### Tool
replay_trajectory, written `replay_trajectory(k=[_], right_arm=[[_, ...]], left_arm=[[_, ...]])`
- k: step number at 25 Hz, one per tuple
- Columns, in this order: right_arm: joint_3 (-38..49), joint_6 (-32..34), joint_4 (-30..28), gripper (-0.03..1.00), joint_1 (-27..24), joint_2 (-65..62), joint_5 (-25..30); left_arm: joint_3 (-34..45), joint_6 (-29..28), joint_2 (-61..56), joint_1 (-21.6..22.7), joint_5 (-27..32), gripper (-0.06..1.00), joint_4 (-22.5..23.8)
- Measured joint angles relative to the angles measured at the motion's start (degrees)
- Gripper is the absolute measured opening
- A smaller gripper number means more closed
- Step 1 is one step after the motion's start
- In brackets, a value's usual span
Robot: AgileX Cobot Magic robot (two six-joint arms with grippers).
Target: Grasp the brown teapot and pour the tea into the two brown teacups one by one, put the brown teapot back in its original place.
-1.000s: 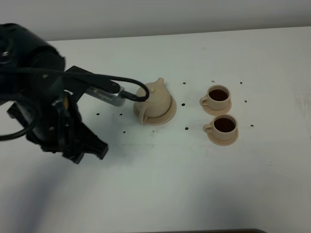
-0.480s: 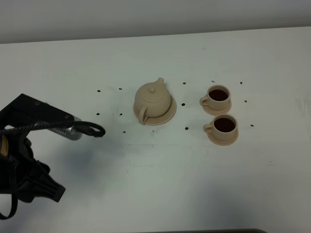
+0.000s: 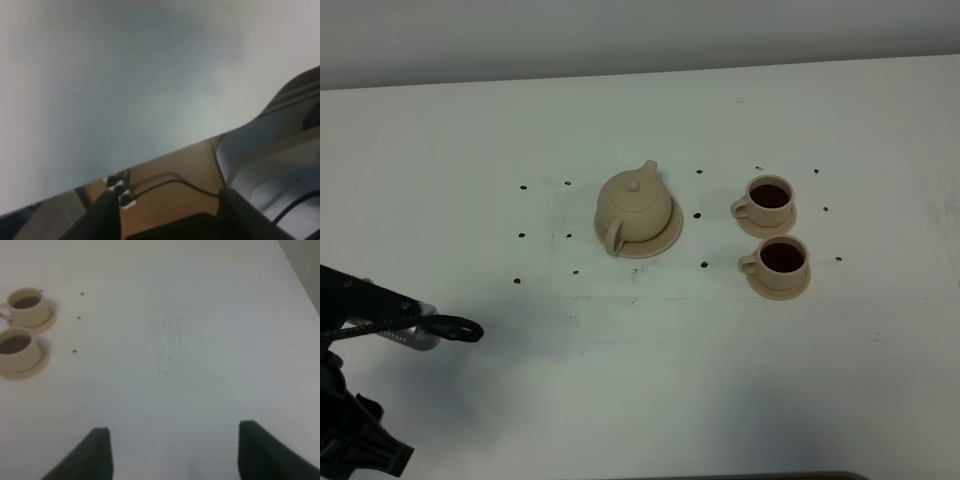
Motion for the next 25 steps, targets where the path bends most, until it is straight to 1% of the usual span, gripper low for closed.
replay_trajectory(k=[7, 10, 15, 21, 25], right_arm=[[0.0, 0.0, 0.0, 0.52, 0.0, 0.0, 0.0], [0.0, 0.0, 0.0, 0.52, 0.0, 0.0, 0.0], [0.0, 0.0, 0.0, 0.52, 0.0, 0.0, 0.0], [0.0, 0.0, 0.0, 0.52, 0.0, 0.0, 0.0], [0.0, 0.0, 0.0, 0.52, 0.0, 0.0, 0.0]], left_arm=[[4.76, 2.84, -7.61, 8.41, -1.46, 0.47, -3.61], [6.4, 3.73, -11.71, 11.52, -1.8, 0.47, -4.25], [6.67, 4.46, -19.49, 17.23, -1.77, 0.47, -4.76], [6.67, 4.63, -29.3, 21.9, -1.67, 0.46, -4.83], [6.79, 4.63, -35.3, 23.45, -1.67, 0.46, -4.94]])
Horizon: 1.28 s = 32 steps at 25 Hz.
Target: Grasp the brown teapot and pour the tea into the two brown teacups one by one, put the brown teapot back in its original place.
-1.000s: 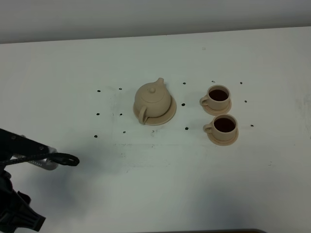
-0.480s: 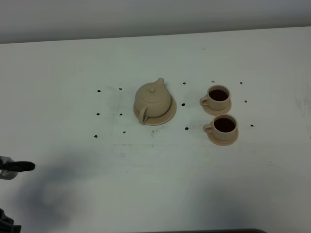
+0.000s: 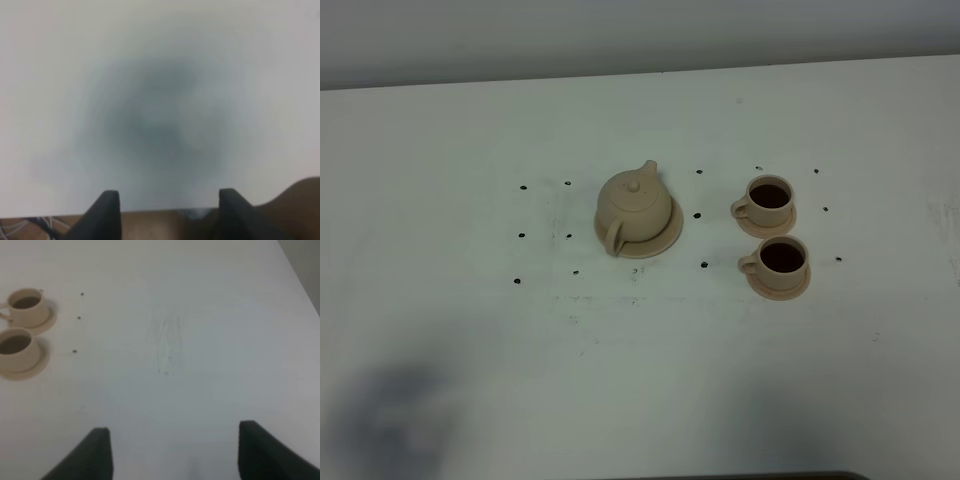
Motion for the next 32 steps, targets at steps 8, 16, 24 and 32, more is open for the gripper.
replay_trajectory(k=[8, 16, 24, 32], right_arm=[[0.0, 0.0, 0.0, 0.52, 0.0, 0.0, 0.0], [0.0, 0.0, 0.0, 0.52, 0.0, 0.0, 0.0], [0.0, 0.0, 0.0, 0.52, 0.0, 0.0, 0.0], [0.0, 0.0, 0.0, 0.52, 0.0, 0.0, 0.0]], left_arm=[[0.06, 0.02, -11.69, 0.12, 0.05, 0.46, -0.06], [0.06, 0.02, -20.37, 0.12, 0.09, 0.46, -0.06], [0.11, 0.02, -21.03, 0.12, 0.1, 0.46, -0.06], [0.11, 0.02, -20.9, 0.12, 0.1, 0.46, 0.11]])
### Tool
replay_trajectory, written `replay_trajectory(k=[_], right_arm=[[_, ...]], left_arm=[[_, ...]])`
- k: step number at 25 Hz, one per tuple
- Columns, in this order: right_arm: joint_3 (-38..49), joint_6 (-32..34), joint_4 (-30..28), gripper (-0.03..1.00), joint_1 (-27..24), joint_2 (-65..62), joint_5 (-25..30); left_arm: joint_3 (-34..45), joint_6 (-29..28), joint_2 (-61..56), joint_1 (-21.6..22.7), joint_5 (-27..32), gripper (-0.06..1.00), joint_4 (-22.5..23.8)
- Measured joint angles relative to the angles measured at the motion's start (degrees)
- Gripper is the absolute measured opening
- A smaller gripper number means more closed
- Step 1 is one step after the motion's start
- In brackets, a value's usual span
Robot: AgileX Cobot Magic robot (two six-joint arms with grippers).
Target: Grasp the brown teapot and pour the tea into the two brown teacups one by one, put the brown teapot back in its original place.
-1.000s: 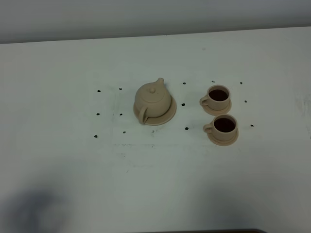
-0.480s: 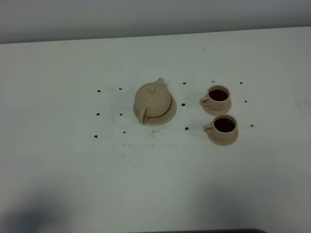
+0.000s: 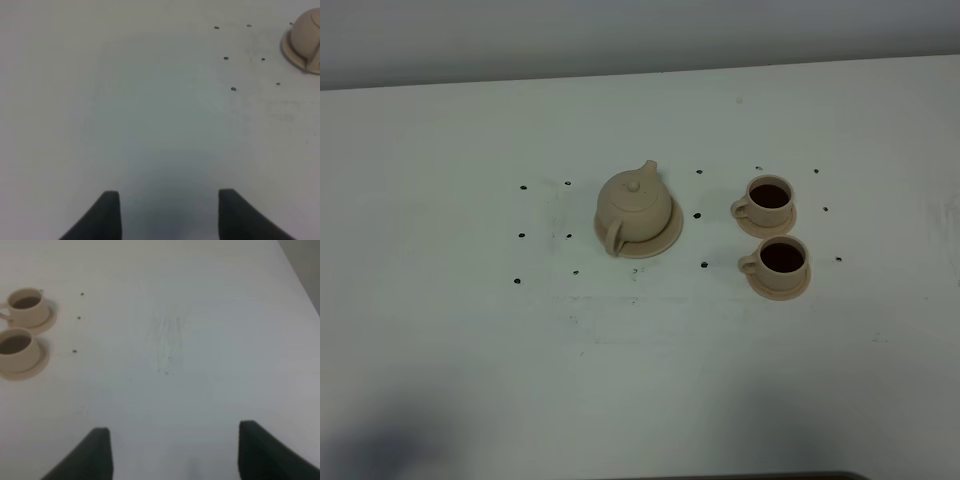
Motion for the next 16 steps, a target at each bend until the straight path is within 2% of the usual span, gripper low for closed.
replay_trajectory(k=[16], right_arm=[[0.0, 0.0, 0.0, 0.52, 0.0, 0.0, 0.0]], left_arm=[[0.0, 0.0, 0.0, 0.0, 0.0, 0.46, 0.05]])
